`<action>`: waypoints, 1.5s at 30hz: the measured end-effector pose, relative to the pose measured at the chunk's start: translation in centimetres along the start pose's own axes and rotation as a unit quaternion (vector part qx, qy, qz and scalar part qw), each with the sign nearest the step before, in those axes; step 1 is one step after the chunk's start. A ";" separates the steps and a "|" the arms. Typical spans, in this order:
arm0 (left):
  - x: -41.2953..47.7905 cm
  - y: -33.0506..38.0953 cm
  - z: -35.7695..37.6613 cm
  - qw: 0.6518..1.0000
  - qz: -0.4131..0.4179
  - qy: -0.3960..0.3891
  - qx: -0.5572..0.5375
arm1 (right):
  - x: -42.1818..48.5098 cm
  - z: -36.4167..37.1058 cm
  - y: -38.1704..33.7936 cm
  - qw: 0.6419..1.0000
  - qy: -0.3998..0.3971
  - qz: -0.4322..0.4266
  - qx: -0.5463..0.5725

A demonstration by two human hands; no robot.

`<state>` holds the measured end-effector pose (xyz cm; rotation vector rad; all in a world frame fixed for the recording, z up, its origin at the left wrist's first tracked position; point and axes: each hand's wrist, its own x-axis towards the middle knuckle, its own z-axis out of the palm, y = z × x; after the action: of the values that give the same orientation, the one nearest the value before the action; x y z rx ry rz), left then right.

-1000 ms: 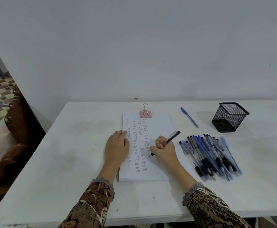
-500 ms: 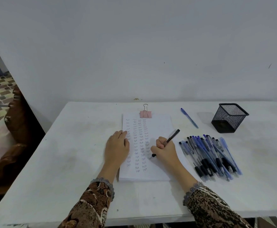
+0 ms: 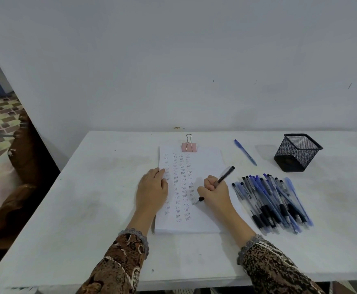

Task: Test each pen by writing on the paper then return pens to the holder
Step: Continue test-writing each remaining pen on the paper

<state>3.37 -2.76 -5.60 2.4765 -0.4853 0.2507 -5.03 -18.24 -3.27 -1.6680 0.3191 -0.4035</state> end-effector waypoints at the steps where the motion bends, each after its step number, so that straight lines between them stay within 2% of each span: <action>1: 0.0 0.0 0.0 1.000 0.000 0.000 0.001 | -0.1 0.0 0.0 1.000 0.000 -0.001 0.007; 7: 0.0 -0.1 0.0 1.000 -0.004 -0.003 0.000 | 0.0 -0.1 0.4 1.000 0.006 -0.021 0.018; 10: 0.0 0.0 -0.1 1.000 -0.005 -0.005 -0.002 | 0.3 -0.2 0.5 0.996 0.020 0.018 0.081; 13: -0.1 0.0 -0.1 1.000 -0.001 -0.003 0.002 | 0.9 -0.8 -0.3 0.966 0.041 0.111 0.231; 16: -0.2 0.1 -0.2 1.000 -0.003 0.001 -0.003 | 1.6 -1.2 -1.3 0.935 0.023 0.180 0.305; 19: -0.2 0.2 -0.3 1.000 -0.003 0.001 -0.003 | 2.3 -1.2 -1.1 0.917 0.039 0.189 0.348; 23: -0.2 0.4 -0.4 1.000 -0.007 0.000 -0.005 | 2.2 -1.0 -1.1 0.891 0.018 0.218 0.398; 25: -0.3 0.4 -0.5 1.000 -0.006 0.000 -0.004 | 1.9 -0.7 -1.0 0.890 0.028 0.223 0.397; 32: -0.2 0.3 -0.4 1.000 -0.009 -0.006 -0.001 | 1.8 0.2 -1.1 0.916 0.098 0.218 0.321; 36: -0.1 0.1 -0.3 1.000 -0.009 -0.008 -0.001 | 1.7 -0.4 -2.1 0.934 0.065 0.221 0.273; 38: -0.1 0.1 -0.2 1.000 -0.011 -0.009 -0.005 | 1.7 -1.7 -2.8 0.965 0.035 0.188 0.178; 40: -0.2 0.1 -0.2 1.000 -0.012 -0.009 -0.007 | 1.6 -3.6 -3.4 0.993 0.044 0.104 0.029; 42: -0.2 0.1 -0.2 1.000 -0.010 -0.008 -0.004 | 1.8 -5.7 -4.0 0.990 0.103 0.037 -0.092; 45: -0.2 0.0 -0.2 1.000 -0.009 -0.007 -0.004 | 2.3 -9.6 -4.3 0.960 0.168 0.006 -0.222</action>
<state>3.17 -2.61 -5.47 2.4746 -0.4692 0.2229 -7.30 -27.15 2.28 -2.0309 0.7139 -0.6434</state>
